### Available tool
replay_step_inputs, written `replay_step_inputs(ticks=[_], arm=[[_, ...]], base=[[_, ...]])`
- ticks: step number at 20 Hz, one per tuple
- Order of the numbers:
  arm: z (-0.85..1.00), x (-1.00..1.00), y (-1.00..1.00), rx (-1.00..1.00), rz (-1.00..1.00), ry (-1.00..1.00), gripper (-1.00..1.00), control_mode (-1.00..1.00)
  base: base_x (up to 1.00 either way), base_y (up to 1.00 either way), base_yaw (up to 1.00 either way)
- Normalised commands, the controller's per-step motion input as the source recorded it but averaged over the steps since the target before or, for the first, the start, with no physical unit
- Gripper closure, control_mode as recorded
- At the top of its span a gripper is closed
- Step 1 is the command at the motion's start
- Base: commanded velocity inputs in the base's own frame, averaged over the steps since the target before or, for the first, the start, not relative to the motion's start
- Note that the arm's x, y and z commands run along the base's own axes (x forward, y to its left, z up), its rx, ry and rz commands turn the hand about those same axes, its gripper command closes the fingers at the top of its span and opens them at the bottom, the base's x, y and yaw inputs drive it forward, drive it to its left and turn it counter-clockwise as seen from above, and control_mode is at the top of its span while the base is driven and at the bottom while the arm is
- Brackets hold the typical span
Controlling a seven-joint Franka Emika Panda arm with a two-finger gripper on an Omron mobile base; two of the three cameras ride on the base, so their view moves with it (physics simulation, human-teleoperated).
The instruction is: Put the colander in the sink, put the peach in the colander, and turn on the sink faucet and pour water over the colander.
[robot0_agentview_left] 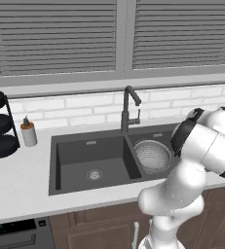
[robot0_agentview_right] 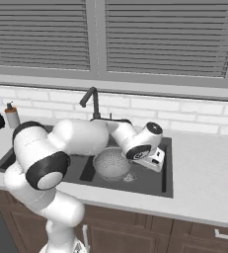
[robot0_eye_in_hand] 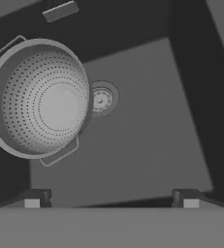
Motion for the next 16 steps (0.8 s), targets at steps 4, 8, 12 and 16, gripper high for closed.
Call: replay_step_inputs(ticks=[4,8,12,16], arm=[[0.83,-0.33,-0.53,-0.05,0.0,-0.07,-1.0,-1.0],[0.79,-0.19,-0.65,-0.12,0.0,0.02,-1.0,-1.0],[0.39,-0.03,-0.69,-0.16,0.0,0.14,-1.0,-1.0],[0.0,0.0,-0.78,-0.13,-0.08,0.04,-1.0,-1.0]], base=[[0.0,0.0,0.0],[0.0,0.0,0.0],[0.0,0.0,0.0],[0.0,0.0,0.0]])
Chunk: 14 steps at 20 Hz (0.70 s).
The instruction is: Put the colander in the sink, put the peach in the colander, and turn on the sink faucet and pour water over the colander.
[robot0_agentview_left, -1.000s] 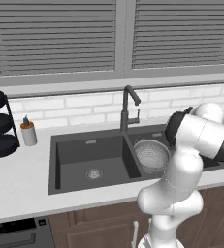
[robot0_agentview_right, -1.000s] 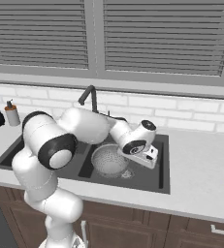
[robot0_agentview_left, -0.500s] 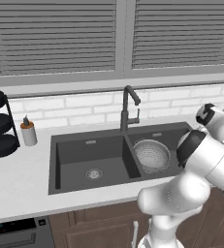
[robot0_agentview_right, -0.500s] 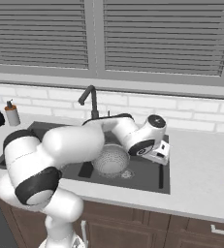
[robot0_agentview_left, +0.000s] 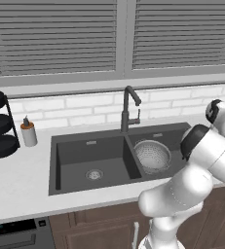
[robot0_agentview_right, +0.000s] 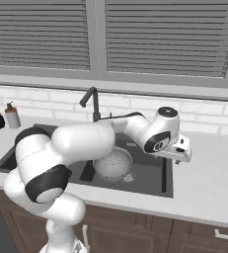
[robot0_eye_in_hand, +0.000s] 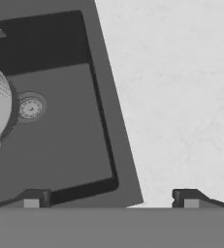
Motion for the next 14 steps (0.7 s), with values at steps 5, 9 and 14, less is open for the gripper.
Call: replay_step_inputs(ticks=[5,9,14], arm=[[-0.12,0.0,-0.77,-0.09,-0.17,0.0,-1.0,-1.0],[-0.08,0.0,-0.67,-0.02,-0.15,-0.04,-1.0,-1.0],[-0.01,-0.13,-0.59,0.0,-0.11,-0.06,-1.0,-1.0]], base=[[0.0,0.0,0.0],[0.0,0.0,0.0],[0.0,0.0,0.0]])
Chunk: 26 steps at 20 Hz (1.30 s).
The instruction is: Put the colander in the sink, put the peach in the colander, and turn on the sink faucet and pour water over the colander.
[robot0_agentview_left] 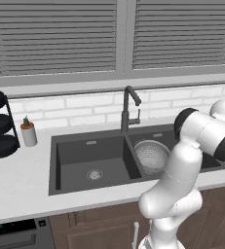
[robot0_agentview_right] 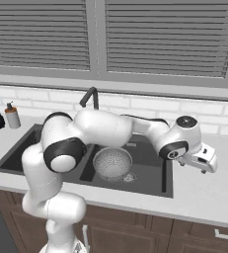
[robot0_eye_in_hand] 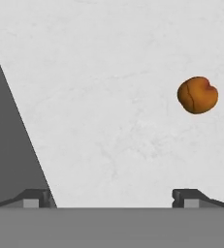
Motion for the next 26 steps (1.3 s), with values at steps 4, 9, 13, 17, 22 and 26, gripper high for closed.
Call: replay_step_inputs(ticks=[4,9,13,17,22,26], arm=[[0.0,-0.14,-0.41,0.04,-0.06,-0.08,-1.0,-1.0],[0.0,0.0,-0.3,0.05,0.0,0.0,-1.0,-1.0],[0.0,-0.12,-0.42,0.04,0.0,0.0,-1.0,-1.0],[0.0,-0.11,-0.49,0.04,0.0,0.0,-1.0,-1.0],[-0.02,-0.07,-0.39,0.03,0.0,0.0,-1.0,-1.0],[-0.14,0.0,-0.13,0.01,0.0,0.0,-1.0,-1.0]], base=[[0.0,0.0,0.0],[0.0,0.0,0.0],[0.0,0.0,0.0],[0.0,0.0,0.0],[0.0,0.0,0.0],[0.0,0.0,0.0]])
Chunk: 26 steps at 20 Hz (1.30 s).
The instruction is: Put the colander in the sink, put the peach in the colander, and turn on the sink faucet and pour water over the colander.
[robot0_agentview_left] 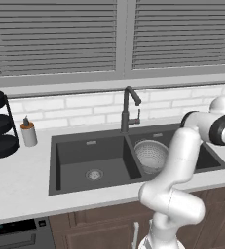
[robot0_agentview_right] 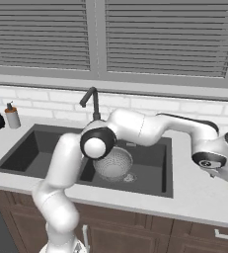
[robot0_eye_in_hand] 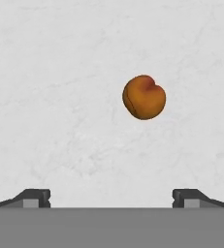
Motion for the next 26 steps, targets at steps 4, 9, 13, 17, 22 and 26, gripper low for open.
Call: replay_step_inputs(ticks=[4,9,13,17,22,26], arm=[[-0.33,0.0,-0.02,0.0,0.0,0.0,-1.0,-1.0],[-0.42,0.04,0.0,0.0,0.0,0.0,-1.0,-1.0],[-0.24,0.07,-0.07,0.0,0.0,0.0,-1.0,-1.0],[-0.16,0.19,-0.15,0.0,0.0,0.04,-1.0,-1.0],[-0.17,0.27,-0.16,0.0,0.0,0.06,-1.0,-1.0],[-0.13,0.19,-0.36,0.0,0.0,0.05,-1.0,-1.0]], base=[[0.0,0.0,0.0],[0.0,0.0,0.0],[0.0,0.0,0.0],[0.0,0.0,0.0],[0.0,0.0,0.0],[0.0,0.0,0.0]])
